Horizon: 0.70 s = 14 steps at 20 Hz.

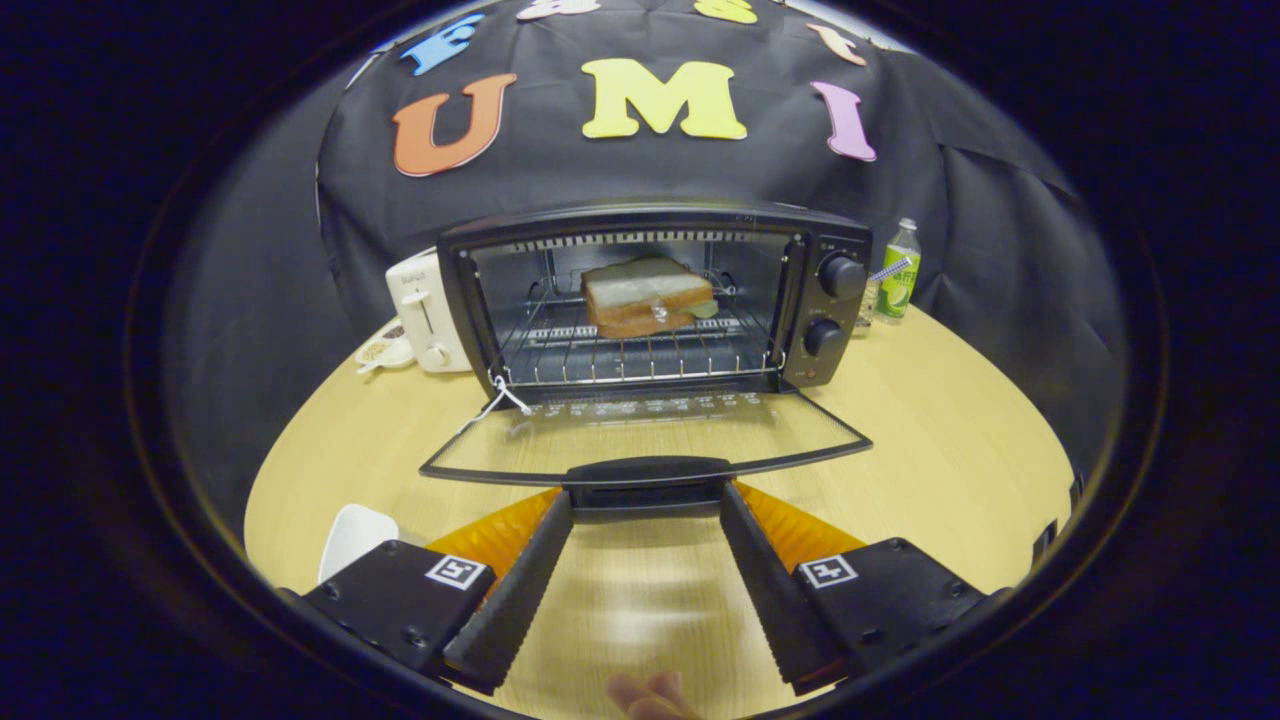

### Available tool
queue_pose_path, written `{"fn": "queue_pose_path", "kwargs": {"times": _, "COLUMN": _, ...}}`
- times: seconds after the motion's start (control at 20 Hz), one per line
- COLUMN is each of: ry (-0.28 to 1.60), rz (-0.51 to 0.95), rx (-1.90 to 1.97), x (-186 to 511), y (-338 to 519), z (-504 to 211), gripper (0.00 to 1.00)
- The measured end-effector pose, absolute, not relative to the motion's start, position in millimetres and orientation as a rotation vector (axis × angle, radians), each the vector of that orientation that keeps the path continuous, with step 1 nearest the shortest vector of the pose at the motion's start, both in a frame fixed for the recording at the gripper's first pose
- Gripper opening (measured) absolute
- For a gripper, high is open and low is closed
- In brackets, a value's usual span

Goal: Open the toaster oven, put the food inside, and close the toaster oven door.

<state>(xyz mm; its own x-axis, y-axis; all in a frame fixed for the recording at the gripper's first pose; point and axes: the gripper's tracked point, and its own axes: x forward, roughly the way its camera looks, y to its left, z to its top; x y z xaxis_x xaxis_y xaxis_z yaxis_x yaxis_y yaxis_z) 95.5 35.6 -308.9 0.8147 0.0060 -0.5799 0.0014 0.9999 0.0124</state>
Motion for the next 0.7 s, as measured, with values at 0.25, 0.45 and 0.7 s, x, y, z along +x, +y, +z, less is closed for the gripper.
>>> {"fn": "queue_pose_path", "kwargs": {"times": 0.25, "ry": 0.484, "rz": 0.009, "rx": 0.05, "x": 110.3, "y": 38.2, "z": -277.9, "gripper": 0.98}}
{"fn": "queue_pose_path", "kwargs": {"times": 0.45, "ry": 0.403, "rz": 0.008, "rx": 0.043, "x": 118.8, "y": 39.1, "z": -260.4, "gripper": 0.98}}
{"fn": "queue_pose_path", "kwargs": {"times": 0.7, "ry": 0.303, "rz": -0.003, "rx": 0.048, "x": 132.2, "y": 40.9, "z": -244.8, "gripper": 0.99}}
